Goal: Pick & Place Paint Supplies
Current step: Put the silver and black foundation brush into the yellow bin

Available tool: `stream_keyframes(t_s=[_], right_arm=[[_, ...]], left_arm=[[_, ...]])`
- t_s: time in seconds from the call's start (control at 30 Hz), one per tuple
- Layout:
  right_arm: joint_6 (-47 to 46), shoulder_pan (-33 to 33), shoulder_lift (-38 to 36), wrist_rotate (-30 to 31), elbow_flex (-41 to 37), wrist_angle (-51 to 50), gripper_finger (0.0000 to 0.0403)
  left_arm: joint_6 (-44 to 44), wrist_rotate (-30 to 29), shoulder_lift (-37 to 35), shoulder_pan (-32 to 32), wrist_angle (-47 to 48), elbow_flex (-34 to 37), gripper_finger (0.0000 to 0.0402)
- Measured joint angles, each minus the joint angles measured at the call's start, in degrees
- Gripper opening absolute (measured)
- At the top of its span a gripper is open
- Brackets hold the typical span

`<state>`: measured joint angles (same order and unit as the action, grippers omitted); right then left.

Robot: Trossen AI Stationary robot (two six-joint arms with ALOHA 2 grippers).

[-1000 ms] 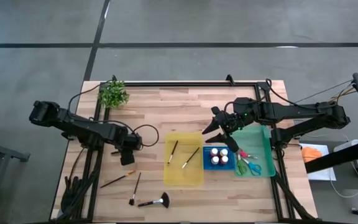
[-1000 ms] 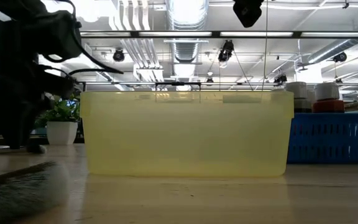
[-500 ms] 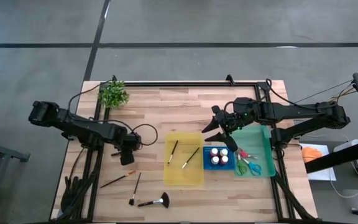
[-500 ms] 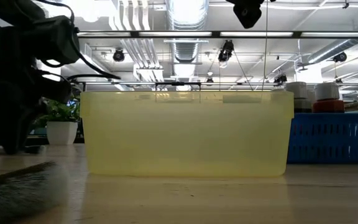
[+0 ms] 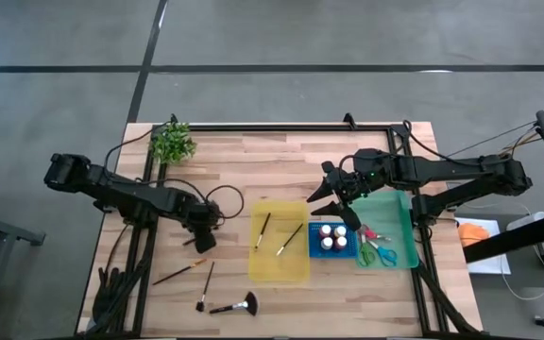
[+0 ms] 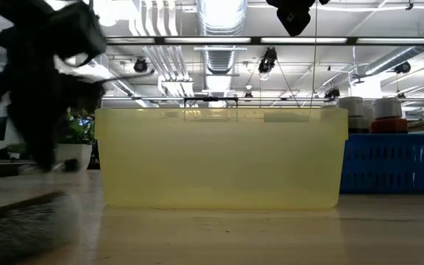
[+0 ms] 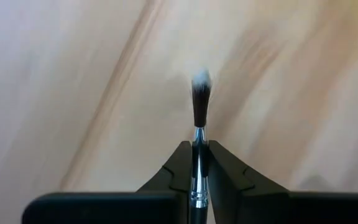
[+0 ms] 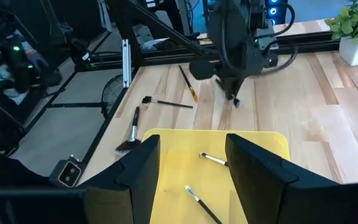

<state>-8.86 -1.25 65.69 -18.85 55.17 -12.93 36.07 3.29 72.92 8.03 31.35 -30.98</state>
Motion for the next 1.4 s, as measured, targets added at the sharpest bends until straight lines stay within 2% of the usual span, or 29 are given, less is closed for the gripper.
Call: stream_keyframes(t_s=[0.2,0.33,0.53,0.77,0.9,1.0,1.3,1.4], right_arm=[[0.3,0.0,0.0,0.0,-0.1,-0.1,0.018],[0.8,0.0,0.0,-0.4,-0.1,-0.1,0.018],[2.0,0.0,0.0,-0.5,-0.1,-0.1,0.018],[1.7,0.7,0.0,-1.0,-0.1,-0.2,0.018],[1.7,1.8,0.0,-1.2,-0.1,-0.2,0.018],[1.5,2.6,0.0,-1.2,-0.1,-0.3,0.018],[1.0,3.3,0.0,-1.1,-0.1,-0.7,0.018],[0.9,3.3,0.0,-1.1,-0.1,-0.8,0.018]], left_arm=[[0.3,-0.6,0.0,0.0,-11.0,-8.4,0.003],[2.7,-3.4,0.2,-0.2,-16.7,-14.7,0.003],[4.9,-6.7,4.4,-0.6,-26.3,-20.5,0.003],[7.7,-6.7,15.2,-0.7,-28.6,-23.2,0.0032],[12.4,-6.0,21.0,-0.7,-32.4,-24.7,0.0063],[13.7,-5.8,24.4,-0.7,-30.8,-26.6,0.0091],[10.8,-5.7,25.5,-0.7,-30.0,-29.1,0.0109],[6.9,-2.5,23.8,-0.5,-29.9,-29.7,0.011]])
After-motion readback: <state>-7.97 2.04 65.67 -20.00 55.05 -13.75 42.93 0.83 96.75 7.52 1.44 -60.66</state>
